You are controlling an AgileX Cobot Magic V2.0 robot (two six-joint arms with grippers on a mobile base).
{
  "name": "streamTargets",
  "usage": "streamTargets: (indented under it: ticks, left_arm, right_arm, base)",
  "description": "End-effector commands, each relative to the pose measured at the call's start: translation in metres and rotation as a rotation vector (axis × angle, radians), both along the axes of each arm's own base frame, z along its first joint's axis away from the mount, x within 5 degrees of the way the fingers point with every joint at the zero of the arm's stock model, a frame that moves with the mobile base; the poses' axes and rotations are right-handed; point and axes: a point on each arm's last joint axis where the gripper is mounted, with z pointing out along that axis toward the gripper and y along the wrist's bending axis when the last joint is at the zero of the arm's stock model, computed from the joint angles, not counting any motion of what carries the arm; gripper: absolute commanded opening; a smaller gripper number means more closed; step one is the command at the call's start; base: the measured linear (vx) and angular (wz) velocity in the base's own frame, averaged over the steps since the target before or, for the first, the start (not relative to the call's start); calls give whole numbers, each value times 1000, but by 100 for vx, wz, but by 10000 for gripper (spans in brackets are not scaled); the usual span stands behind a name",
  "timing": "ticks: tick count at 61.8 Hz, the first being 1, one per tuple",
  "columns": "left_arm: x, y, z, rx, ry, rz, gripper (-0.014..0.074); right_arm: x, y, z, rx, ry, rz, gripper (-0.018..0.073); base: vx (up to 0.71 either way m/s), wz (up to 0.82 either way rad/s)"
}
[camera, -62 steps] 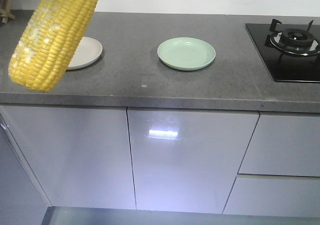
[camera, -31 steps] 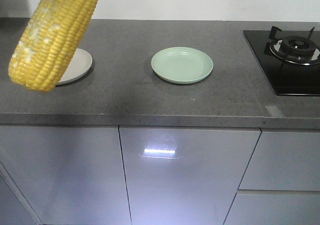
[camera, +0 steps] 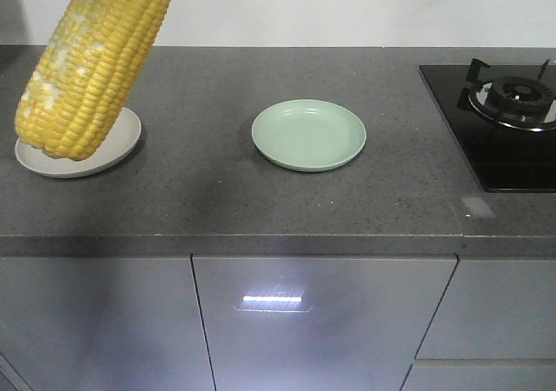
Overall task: Distribute corn equally
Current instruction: 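Drive the base closer, holding cobs above the cream and green plates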
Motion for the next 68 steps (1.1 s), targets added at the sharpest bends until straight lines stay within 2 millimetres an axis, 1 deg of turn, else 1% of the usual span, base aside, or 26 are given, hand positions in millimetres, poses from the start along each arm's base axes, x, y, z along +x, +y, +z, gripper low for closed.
streamTargets:
  ticks: [1,68]
  left_arm:
    - [-16,3,17,-68,-53,-11,-7]
    - [-16,3,17,-68,-53,-11,-7]
  right_arm:
    - [0,0,12,37,-94,-10,-1]
    - [0,0,12,37,-94,-10,-1]
  base:
    - [13,-2]
    - [11,0]
